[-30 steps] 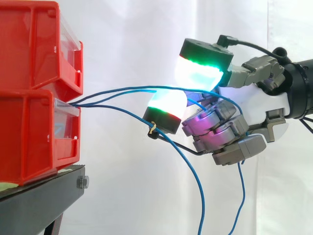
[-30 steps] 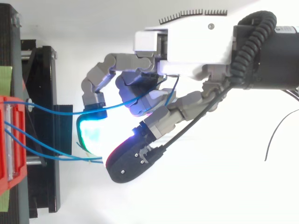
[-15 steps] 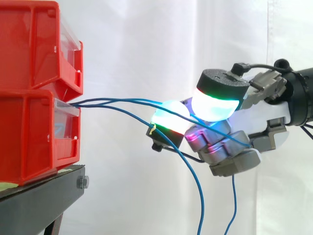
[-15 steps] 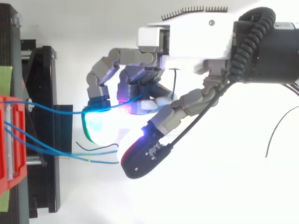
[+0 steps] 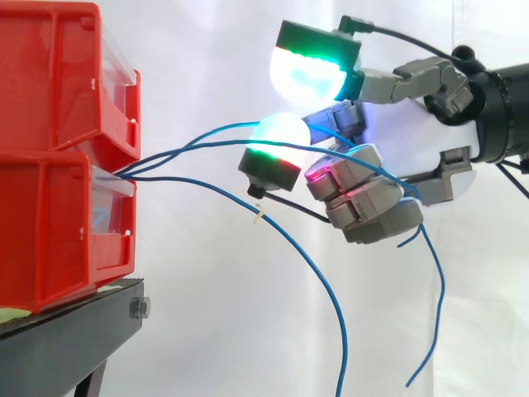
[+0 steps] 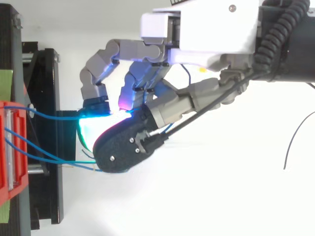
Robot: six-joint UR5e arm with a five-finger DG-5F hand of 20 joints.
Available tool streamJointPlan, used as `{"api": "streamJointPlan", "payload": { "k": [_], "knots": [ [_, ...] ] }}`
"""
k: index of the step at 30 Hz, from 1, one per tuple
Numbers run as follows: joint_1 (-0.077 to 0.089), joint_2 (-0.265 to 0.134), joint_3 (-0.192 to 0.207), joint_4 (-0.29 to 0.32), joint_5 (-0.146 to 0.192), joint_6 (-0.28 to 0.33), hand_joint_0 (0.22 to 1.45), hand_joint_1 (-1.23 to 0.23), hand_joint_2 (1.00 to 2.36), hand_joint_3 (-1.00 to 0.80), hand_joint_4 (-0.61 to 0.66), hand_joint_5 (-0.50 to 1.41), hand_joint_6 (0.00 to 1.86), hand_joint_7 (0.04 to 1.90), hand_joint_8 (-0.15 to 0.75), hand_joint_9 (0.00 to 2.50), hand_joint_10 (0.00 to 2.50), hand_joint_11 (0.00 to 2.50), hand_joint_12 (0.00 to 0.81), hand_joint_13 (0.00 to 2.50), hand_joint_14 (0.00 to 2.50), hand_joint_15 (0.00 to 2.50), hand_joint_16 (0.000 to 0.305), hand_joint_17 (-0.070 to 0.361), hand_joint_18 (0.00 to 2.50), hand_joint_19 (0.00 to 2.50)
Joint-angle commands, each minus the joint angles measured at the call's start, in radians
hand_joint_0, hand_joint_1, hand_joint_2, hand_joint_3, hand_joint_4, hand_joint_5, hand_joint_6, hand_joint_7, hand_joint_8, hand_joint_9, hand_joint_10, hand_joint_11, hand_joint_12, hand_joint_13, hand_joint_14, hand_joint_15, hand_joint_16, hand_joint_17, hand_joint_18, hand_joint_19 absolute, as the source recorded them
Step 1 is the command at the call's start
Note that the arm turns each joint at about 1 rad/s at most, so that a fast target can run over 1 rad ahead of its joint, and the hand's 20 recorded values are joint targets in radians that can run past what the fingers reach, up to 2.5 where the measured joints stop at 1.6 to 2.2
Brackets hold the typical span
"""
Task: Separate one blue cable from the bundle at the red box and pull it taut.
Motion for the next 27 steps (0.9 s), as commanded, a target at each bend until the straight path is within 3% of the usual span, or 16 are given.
{"api": "streamJointPlan", "payload": {
  "k": [1,3,4,5,6,10,12,15,16,18,21,27],
  "knots": [
    [0.001,0.000,0.009,-0.022,0.000,-0.005,0.58,-0.65,1.00,-0.48,0.06,-0.19,0.80,1.04,0.306,0.86,0.55,1.91,0.342,0.98,0.39,1.81,0.045,0.101,1.00,1.59],
    [0.001,0.000,0.009,-0.022,0.001,-0.003,0.56,-0.65,1.00,-0.50,0.06,-0.20,0.79,1.03,0.306,0.85,0.56,1.90,0.351,0.98,0.36,1.78,0.047,0.105,0.99,1.54],
    [0.001,0.000,0.009,-0.025,0.004,-0.003,0.54,-0.64,1.00,-0.50,0.07,-0.19,0.78,1.03,0.317,0.84,0.57,1.87,0.350,0.99,0.21,1.77,0.048,0.108,0.97,1.48],
    [0.001,0.000,0.009,-0.027,0.004,-0.003,0.54,-0.64,1.00,-0.50,0.07,-0.19,0.78,1.03,0.317,0.84,0.57,1.87,0.350,0.99,0.21,1.77,0.048,0.108,0.97,1.48],
    [0.001,0.000,0.009,-0.027,0.004,-0.002,0.54,-0.63,1.00,-0.50,0.07,-0.19,0.77,1.03,0.314,0.83,0.56,1.89,0.351,1.01,0.00,1.78,0.049,0.110,0.94,1.43],
    [0.001,0.000,0.006,-0.024,0.007,-0.002,0.54,-0.60,1.00,-0.50,0.08,-0.20,0.76,1.03,0.319,0.80,0.70,1.87,0.354,1.03,0.04,1.78,0.048,0.109,0.94,1.41],
    [0.001,-0.002,-0.009,-0.024,0.007,0.003,0.54,-0.60,1.00,-0.50,0.08,-0.20,0.76,1.03,0.318,0.76,1.04,1.79,0.355,1.00,0.30,1.75,0.048,0.108,0.96,1.44],
    [0.004,0.000,-0.055,-0.004,0.009,0.023,0.55,-0.60,1.00,-0.50,0.09,-0.20,0.76,1.01,0.317,0.68,1.40,1.82,0.358,0.89,0.94,1.64,0.046,0.103,1.00,1.51],
    [0.004,0.000,-0.086,0.047,0.018,0.052,0.55,-0.60,1.00,-0.50,0.09,-0.20,0.76,1.01,0.323,0.67,1.41,1.84,0.358,0.87,1.06,1.62,0.045,0.102,1.01,1.52],
    [0.006,0.000,-0.106,0.094,0.021,0.073,0.55,-0.60,1.00,-0.50,0.10,-0.20,0.77,0.99,0.325,0.57,1.80,1.71,0.357,0.81,1.31,1.59,0.045,0.101,1.02,1.55],
    [0.006,0.000,-0.110,0.142,0.020,0.087,0.55,-0.60,1.00,-0.50,0.10,-0.20,0.77,0.99,0.334,0.52,1.94,1.65,0.366,0.79,1.41,1.58,0.045,0.101,1.03,1.58],
    [0.006,-0.002,-0.106,0.142,0.018,0.086,0.56,-0.60,1.00,-0.50,0.11,-0.20,0.77,0.98,0.332,0.50,2.10,1.60,0.359,0.72,1.91,1.52,0.042,0.096,1.09,1.68]
  ]
}}
